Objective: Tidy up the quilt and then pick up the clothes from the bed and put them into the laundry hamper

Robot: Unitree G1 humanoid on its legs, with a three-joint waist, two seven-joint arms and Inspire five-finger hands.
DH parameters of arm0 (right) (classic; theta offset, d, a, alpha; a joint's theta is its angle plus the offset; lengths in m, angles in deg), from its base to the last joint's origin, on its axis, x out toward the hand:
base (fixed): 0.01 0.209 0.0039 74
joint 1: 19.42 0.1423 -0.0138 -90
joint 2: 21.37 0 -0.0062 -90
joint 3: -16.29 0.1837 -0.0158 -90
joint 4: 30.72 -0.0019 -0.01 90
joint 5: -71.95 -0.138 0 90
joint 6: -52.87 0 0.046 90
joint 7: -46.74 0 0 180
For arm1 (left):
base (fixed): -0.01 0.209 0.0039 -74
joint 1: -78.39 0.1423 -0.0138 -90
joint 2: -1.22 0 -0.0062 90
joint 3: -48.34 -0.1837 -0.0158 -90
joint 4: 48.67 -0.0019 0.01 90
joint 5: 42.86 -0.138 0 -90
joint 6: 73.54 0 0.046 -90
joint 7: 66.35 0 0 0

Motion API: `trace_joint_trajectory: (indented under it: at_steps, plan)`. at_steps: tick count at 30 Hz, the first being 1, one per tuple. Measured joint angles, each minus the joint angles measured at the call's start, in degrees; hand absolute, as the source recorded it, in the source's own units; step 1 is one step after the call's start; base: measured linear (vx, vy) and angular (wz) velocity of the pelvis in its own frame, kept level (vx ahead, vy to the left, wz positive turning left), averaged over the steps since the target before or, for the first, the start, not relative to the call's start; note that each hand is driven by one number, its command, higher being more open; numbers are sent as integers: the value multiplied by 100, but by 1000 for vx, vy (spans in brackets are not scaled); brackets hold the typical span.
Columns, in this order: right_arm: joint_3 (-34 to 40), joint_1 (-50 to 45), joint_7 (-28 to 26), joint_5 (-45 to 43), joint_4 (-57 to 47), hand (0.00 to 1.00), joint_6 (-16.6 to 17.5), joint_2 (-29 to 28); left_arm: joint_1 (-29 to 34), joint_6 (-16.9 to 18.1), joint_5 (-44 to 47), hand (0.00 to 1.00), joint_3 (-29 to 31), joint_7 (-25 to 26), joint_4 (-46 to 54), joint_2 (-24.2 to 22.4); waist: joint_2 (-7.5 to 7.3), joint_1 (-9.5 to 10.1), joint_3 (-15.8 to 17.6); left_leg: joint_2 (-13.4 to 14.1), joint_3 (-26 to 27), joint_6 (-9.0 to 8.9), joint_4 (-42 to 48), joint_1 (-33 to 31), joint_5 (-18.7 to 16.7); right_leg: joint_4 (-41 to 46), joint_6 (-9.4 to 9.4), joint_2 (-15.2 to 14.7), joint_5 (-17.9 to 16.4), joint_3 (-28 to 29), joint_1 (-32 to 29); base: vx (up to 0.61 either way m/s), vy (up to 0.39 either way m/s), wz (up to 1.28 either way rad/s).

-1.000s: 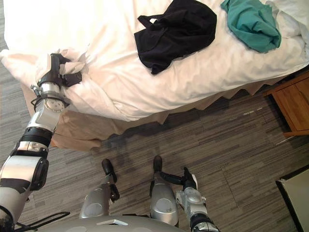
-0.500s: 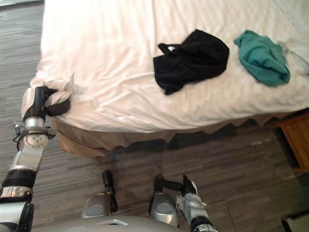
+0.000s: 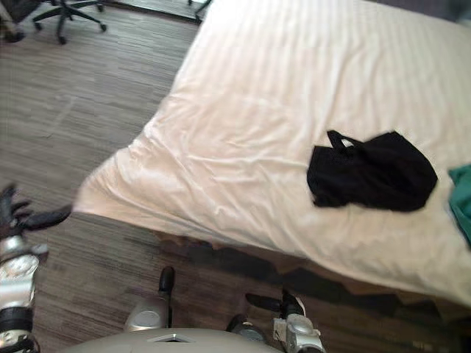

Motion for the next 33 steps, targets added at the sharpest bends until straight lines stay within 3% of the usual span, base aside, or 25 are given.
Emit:
trace_joint_trajectory:
  at_steps: [4, 8, 11, 15, 20, 25, 26, 30, 32, 33]
  plan:
    - [2, 235, -1, -20, 5, 100, 34, -22, 690, -104, 325, 100, 893, -20, -1394, 35, -115, 167, -149, -45, 153, 3, 0, 53, -2, 108, -12, -86, -6, 42, 71, 39, 1, 18]
    - [2, 261, -1, -23, 104, 100, 98, -53, 1160, -242, 589, 100, 1578, -183, -2311, -270, -42, 234, -184, -31, 288, 56, -4, 236, -135, 110, -11, -107, -6, 157, 177, -58, -7, -9]
    - [17, 202, 5, -23, 338, 100, 95, -51, 1287, -287, 632, 100, 1614, -341, -2580, -635, -40, 217, -207, 21, 478, 73, -4, 295, -197, 96, -3, -123, -33, 334, 175, -113, -13, -17]
    - [135, 28, 22, -24, 442, 100, 8, -51, 1237, -335, 607, 100, 1083, -460, -2555, -1311, 2, -62, -241, 67, 847, 71, -5, 393, -158, 204, 26, -154, -203, 698, 22, -151, -1, -39]
    - [360, -474, 131, -90, 439, 100, -2, -80, 866, -321, 570, 100, -292, -478, -2506, -1983, 43, -420, -333, 280, 1479, 54, -5, 623, -148, 275, 49, -49, -219, 1356, -176, -61, -1, -64]
    - [813, -796, 280, -679, 440, 100, -3, -244, 590, -173, 348, 100, -807, -444, -2318, -1975, 62, -745, -340, 381, 2046, -44, -4, 884, -260, 280, 84, 14, -125, 1864, -300, 56, -4, -62]
    - [864, -808, 291, -771, 439, 0, -3, -245, 480, -173, 346, 100, -933, -447, -2311, -1981, 74, -762, -346, 389, 2140, -76, -4, 935, -282, 275, 105, 14, -76, 1944, -314, 115, 12, -43]
    - [1391, -677, 360, -994, 177, 0, -45, -191, 303, -156, 326, 100, -1176, -464, -2097, -1985, 75, -826, -368, 389, 2263, -85, -2, 1019, -320, 268, 98, 4, -65, 2007, -276, 105, -6, -16]
    - [1999, -421, 396, -1073, -188, 0, -316, 170, 324, -170, 323, 100, -1208, -461, -1995, -1959, 111, -853, -373, 362, 2291, -79, -1, 1014, -335, 277, 132, -33, -37, 2017, -288, 112, 6, -9]
    - [1933, -448, 464, -1141, -562, 0, -372, 313, 311, -167, 326, 100, -1232, -458, -1985, -1961, 138, -849, -364, 345, 2302, -85, -1, 1015, -362, 272, 133, -59, -37, 2014, -285, 81, 35, -5]
